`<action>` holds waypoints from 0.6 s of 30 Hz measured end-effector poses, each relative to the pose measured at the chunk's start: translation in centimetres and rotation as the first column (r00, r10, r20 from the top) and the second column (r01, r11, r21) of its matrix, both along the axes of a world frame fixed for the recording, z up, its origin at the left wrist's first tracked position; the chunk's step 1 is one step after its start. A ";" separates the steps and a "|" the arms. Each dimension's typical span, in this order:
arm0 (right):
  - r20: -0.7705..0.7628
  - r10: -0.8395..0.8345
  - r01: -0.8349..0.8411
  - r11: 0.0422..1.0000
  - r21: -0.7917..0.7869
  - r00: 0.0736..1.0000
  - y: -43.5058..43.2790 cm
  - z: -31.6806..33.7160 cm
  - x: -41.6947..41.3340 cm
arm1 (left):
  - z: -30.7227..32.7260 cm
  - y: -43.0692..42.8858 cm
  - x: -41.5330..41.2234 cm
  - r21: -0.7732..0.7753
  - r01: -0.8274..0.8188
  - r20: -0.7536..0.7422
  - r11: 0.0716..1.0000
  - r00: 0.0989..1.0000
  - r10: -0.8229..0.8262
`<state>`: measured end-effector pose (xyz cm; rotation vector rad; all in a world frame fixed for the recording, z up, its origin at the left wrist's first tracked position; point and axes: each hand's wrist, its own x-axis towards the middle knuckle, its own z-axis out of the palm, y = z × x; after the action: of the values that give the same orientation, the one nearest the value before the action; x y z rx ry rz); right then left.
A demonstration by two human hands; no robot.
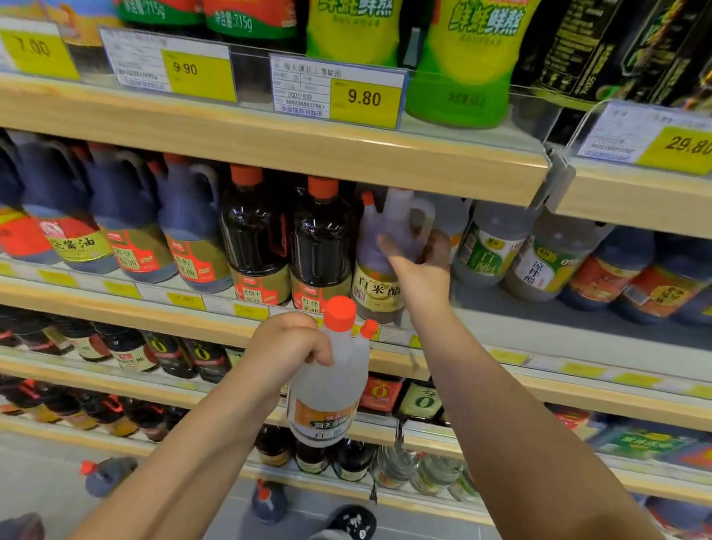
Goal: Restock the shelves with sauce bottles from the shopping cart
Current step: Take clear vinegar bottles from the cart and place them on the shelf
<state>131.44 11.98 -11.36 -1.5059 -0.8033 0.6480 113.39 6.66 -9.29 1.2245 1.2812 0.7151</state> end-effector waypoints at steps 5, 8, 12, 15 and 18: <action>0.039 0.037 -0.034 0.998 -0.061 0.999 0.1 0.4 0.6 | -0.2 0.2 0.4 -0.031 -0.011 0.009 0.999 1.000 0.011; 0.034 0.121 -0.118 0.991 -0.069 0.992 -0.6 0.5 0.9 | 0.0 0.2 0.6 -0.033 -0.002 -0.009 0.999 1.000 0.001; 0.067 0.121 -0.115 0.989 -0.091 0.990 -5.1 -1.1 1.0 | 0.9 -0.4 0.7 0.001 0.022 -0.008 1.000 1.000 -0.022; 0.150 0.128 -0.102 0.980 -0.171 0.980 -9.0 -2.3 1.5 | 1.7 -0.7 1.2 0.007 0.020 -0.005 1.000 1.000 -0.020; 0.144 0.161 -0.134 0.974 -0.184 0.976 -12.2 -2.7 1.0 | 3.2 -1.4 2.2 -0.008 0.050 0.005 0.999 0.999 -0.050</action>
<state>132.48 -0.22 -14.10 -1.6824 -1.0093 0.7306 115.61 5.26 -6.13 1.2431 1.2442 0.6755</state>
